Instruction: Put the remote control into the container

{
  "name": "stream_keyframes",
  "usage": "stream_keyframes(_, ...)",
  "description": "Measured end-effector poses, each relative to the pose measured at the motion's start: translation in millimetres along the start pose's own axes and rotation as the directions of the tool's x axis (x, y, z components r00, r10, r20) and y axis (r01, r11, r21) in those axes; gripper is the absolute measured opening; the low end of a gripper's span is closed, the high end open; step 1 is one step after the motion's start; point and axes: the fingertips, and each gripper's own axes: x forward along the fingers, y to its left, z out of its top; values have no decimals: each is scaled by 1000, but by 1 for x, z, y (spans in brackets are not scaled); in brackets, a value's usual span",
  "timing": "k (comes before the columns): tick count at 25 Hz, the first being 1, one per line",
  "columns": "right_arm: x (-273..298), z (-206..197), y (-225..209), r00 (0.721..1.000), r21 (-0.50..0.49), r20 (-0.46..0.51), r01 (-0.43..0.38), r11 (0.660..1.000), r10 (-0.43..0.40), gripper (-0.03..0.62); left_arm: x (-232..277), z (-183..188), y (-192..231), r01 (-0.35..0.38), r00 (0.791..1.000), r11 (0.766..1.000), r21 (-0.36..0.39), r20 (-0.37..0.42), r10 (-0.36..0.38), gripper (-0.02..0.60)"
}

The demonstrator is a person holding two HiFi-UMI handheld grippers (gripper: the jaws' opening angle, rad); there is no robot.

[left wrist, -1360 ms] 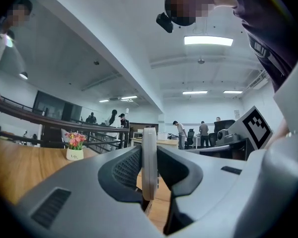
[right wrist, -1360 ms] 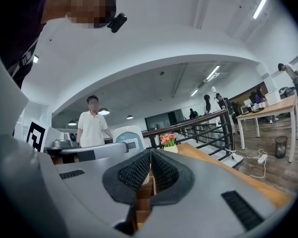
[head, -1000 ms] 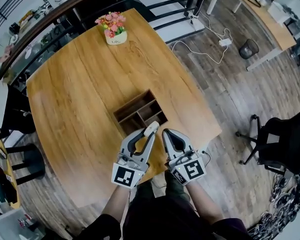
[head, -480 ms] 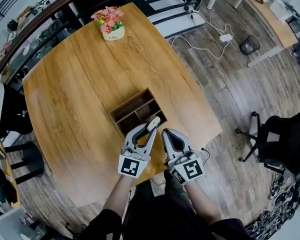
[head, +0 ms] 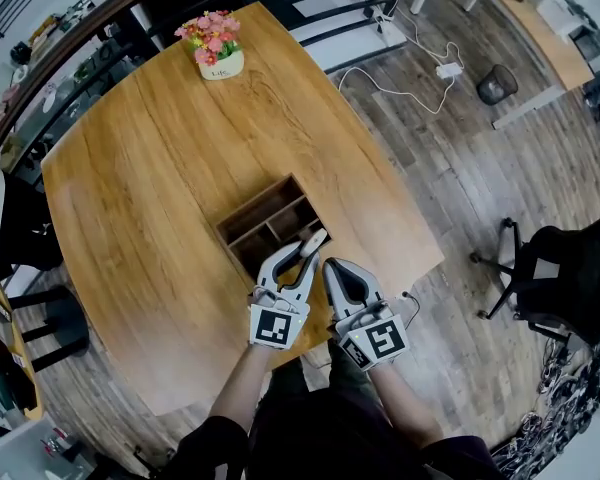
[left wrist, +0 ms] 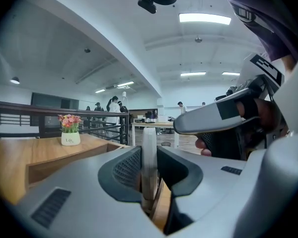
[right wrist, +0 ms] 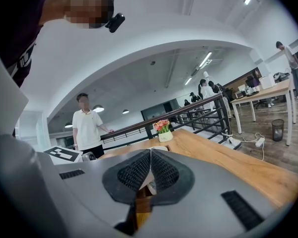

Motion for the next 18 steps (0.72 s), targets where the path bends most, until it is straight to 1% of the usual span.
stream_keyframes(10, -2, 0, -2, 1000, 3, -5, 5, 1000, -5, 19, 3, -4, 6, -40, 999, 999, -20, -24, 40, 100)
stream_keyframes(18, -4, 1, -6, 1000, 7, -3, 11, 1000, -11, 20, 3, -1, 11, -61, 998, 997, -49, -4, 60, 100)
